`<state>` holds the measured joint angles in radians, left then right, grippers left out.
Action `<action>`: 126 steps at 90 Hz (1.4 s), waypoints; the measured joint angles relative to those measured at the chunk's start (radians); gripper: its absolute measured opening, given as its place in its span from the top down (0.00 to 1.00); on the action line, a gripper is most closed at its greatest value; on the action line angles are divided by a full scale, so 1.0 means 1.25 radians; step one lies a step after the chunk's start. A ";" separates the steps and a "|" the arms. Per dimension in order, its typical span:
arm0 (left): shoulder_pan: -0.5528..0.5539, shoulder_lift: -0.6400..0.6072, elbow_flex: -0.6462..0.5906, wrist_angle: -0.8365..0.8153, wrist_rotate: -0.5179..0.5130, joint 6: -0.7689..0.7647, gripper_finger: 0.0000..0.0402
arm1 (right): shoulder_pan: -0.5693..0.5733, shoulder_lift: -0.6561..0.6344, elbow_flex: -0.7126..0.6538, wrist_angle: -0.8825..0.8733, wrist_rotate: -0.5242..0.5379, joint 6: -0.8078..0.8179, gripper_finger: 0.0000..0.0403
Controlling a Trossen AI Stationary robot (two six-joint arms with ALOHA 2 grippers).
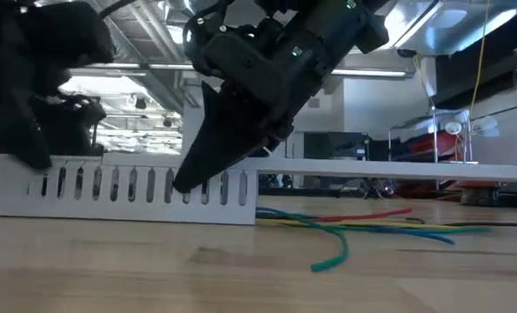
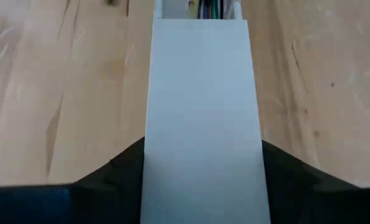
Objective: Ziptie cables
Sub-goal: Close the white cable duct
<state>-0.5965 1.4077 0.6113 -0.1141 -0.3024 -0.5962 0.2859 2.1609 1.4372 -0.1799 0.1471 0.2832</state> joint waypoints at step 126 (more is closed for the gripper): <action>-0.033 -0.194 0.026 -0.390 0.184 -0.200 0.31 | 0.001 0.002 -0.002 0.000 -0.006 -0.023 0.44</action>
<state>-0.6373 1.1648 0.6434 -0.6016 -0.0721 -0.8458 0.2874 2.1628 1.4353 -0.1802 0.1399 0.2550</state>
